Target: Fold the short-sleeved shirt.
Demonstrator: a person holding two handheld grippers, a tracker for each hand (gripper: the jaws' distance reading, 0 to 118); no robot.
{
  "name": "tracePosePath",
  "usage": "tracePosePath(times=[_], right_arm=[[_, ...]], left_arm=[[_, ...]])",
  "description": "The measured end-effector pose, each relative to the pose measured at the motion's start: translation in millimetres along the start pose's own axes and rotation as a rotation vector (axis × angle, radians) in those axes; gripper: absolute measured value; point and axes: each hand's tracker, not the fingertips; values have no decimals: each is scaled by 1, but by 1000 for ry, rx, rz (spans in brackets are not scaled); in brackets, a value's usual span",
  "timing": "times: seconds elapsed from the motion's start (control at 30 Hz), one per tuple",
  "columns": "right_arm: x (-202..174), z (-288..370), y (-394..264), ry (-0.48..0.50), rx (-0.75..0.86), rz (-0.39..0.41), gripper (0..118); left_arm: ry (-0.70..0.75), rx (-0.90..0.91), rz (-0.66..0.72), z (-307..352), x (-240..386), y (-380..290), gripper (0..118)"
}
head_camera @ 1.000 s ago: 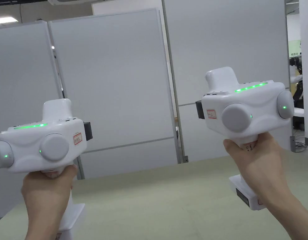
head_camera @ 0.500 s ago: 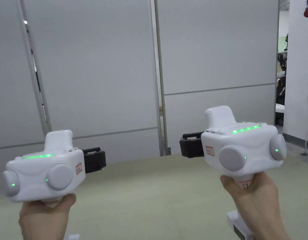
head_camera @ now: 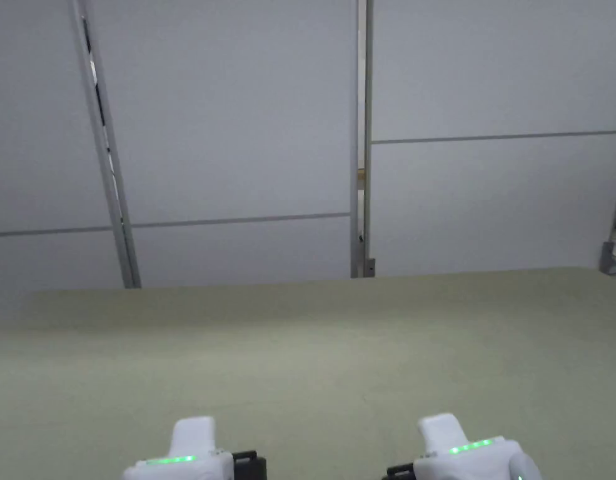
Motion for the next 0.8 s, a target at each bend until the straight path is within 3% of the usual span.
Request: tracePosePath(times=[0.17,0.2,0.23,0.27,0.5,0.8], right_arm=[[-19,-92,-58,60,-222,-46,118],[-12,-70,-64,51,39,-138,118],[-10,-67,-65,56,43,-148,118],[-9,-71,-63,72,-45,-109,118],[-14,-79,-54,62,-28,-100,118],[-19,-74,-53,40,-30,-89,118]], left_arm=[[97,-310,32,-52,3,-82,118],[119,-326,64,-62,3,-107,118],[95,45,144,-27,-2,-117,118],[83,-181,87,-44,-8,-85,118],[92,-159,74,-82,2,-91,118],[94,-144,68,-65,-1,-93,118]])
